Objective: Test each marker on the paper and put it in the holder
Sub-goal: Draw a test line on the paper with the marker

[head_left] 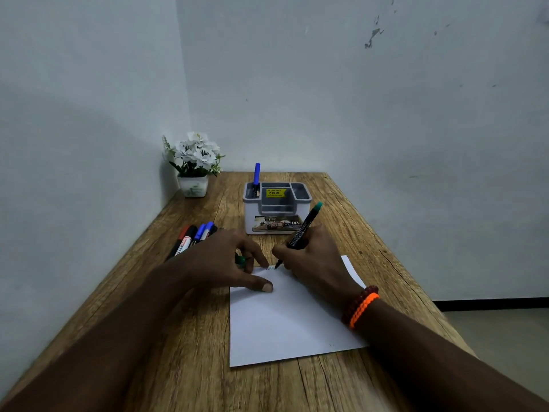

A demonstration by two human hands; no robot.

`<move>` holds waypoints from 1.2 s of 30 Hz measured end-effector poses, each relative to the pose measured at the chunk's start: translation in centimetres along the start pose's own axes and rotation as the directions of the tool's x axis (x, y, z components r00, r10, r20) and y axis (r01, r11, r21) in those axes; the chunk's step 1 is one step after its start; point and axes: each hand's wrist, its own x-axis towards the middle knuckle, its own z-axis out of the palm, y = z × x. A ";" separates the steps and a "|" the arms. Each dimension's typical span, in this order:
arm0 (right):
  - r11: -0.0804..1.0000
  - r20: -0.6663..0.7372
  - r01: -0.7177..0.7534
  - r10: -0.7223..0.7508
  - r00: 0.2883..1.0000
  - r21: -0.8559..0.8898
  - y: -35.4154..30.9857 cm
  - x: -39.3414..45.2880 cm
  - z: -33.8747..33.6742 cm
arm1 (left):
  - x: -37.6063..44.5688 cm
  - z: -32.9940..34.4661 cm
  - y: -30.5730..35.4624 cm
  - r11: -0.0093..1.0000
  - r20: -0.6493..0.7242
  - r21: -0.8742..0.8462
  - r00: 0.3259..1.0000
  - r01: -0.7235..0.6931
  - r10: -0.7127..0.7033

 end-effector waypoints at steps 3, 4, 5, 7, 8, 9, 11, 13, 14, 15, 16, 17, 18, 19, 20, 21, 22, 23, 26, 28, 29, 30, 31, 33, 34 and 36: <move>1.000 -0.022 -0.011 0.010 1.000 -0.019 0.1 0.1 0.0 | 0.0 0.0 -0.1 1.000 0.002 -0.005 1.000 -0.003 0.003; 1.000 -0.026 -0.015 0.015 1.000 -0.023 0.2 0.1 0.0 | 0.0 0.0 -0.1 1.000 0.005 -0.005 1.000 0.000 0.000; 0.999 -0.025 -0.022 0.021 0.999 -0.024 0.2 0.1 0.0 | 0.0 0.1 -0.1 1.000 0.005 -0.004 1.000 0.001 -0.001; 0.999 -0.018 -0.034 0.034 0.999 -0.014 0.4 0.2 0.1 | 0.0 0.0 0.0 1.000 0.006 -0.001 1.000 0.005 -0.005; 0.999 -0.016 -0.038 0.037 0.999 -0.011 0.4 0.2 0.1 | 0.0 0.0 0.1 1.000 0.008 -0.001 1.000 0.006 -0.006; 0.999 -0.013 -0.040 0.040 0.999 -0.010 0.5 0.2 0.0 | 0.0 0.0 0.1 1.000 0.012 -0.002 1.000 0.007 -0.007; 0.999 -0.009 -0.041 0.041 0.999 -0.016 0.4 0.2 0.0 | 0.0 0.1 0.0 1.000 0.013 -0.004 1.000 0.011 -0.011; 0.999 -0.017 -0.043 0.043 0.999 -0.026 0.4 0.1 0.0 | 0.1 0.1 -0.1 1.000 0.012 -0.001 1.000 0.016 -0.016; 0.999 -0.023 -0.045 0.044 0.999 -0.028 0.3 0.1 0.0 | 0.1 0.1 -0.1 1.000 0.014 -0.003 1.000 0.019 -0.019; 0.999 -0.029 -0.045 0.045 0.999 -0.029 0.3 0.1 0.0 | 0.1 0.1 -0.1 1.000 0.013 -0.005 1.000 0.021 -0.021; 0.998 -0.034 -0.045 0.044 0.998 -0.032 0.3 0.1 0.0 | 0.2 0.2 -0.2 1.000 0.012 -0.005 1.000 0.022 -0.022; 0.998 -0.040 -0.042 0.041 0.998 -0.038 0.2 0.1 0.0 | 0.2 0.2 -0.2 1.000 0.012 -0.004 1.000 0.023 -0.023; 0.998 -0.044 -0.037 0.035 0.998 -0.043 0.2 0.1 -0.1 | 0.2 0.2 -0.3 1.000 0.012 -0.005 1.000 0.024 -0.024; 0.998 -0.047 -0.032 0.030 0.998 -0.046 0.1 0.0 -0.1 | 0.2 0.2 -0.3 1.000 0.011 -0.009 1.000 0.022 -0.022; 0.998 -0.047 -0.031 0.029 0.998 -0.046 0.1 0.0 -0.1 | 0.2 0.2 -0.3 1.000 0.010 -0.015 1.000 0.019 -0.019; 0.998 -0.047 -0.030 0.028 0.999 -0.047 0.1 0.0 -0.2 | 0.2 0.2 -0.3 1.000 0.009 -0.019 1.000 0.015 -0.015; 0.998 -0.047 -0.028 0.025 0.999 -0.051 0.0 0.0 -0.2 | 0.2 0.2 -0.3 1.000 0.008 -0.020 1.000 0.012 -0.011; 0.998 -0.045 -0.024 0.021 0.999 -0.056 0.0 0.0 -0.2 | 0.1 0.2 -0.3 1.000 0.008 -0.019 1.000 0.011 -0.010; 0.998 -0.046 -0.019 0.016 0.999 -0.061 0.0 -0.1 -0.3 | 0.2 0.2 -0.4 1.000 0.000 -0.016 1.000 0.018 -0.018; 0.998 -0.054 -0.026 0.023 0.998 -0.054 0.0 -0.1 -0.3 | 0.2 0.1 -0.3 1.000 -0.001 -0.012 1.000 0.019 -0.019; 0.998 -0.055 -0.030 0.027 0.998 -0.049 0.0 -0.1 -0.3 | 0.2 0.1 -0.3 1.000 0.000 -0.010 1.000 0.017 -0.017; 0.999 -0.053 -0.034 0.032 0.998 -0.042 0.0 -0.1 -0.3 | 0.2 0.1 -0.3 1.000 0.002 -0.009 1.000 0.019 -0.019; 0.999 -0.049 -0.038 0.036 0.998 -0.036 0.0 -0.1 -0.3 | 0.2 0.1 -0.2 1.000 0.003 -0.008 1.000 0.022 -0.022; 0.998 -0.046 -0.045 0.044 0.998 -0.031 -0.1 -0.1 -0.3 | 0.2 0.1 -0.2 1.000 0.005 -0.004 1.000 0.029 -0.029; 0.998 -0.048 -0.044 0.043 0.998 -0.033 -0.1 -0.1 -0.3 | 0.2 0.1 -0.1 1.000 0.006 -0.002 1.000 0.029 -0.029; 0.999 -0.045 -0.037 0.035 0.998 -0.038 -0.1 -0.2 -0.3 | 0.1 0.1 0.0 1.000 0.005 -0.002 1.000 0.028 -0.028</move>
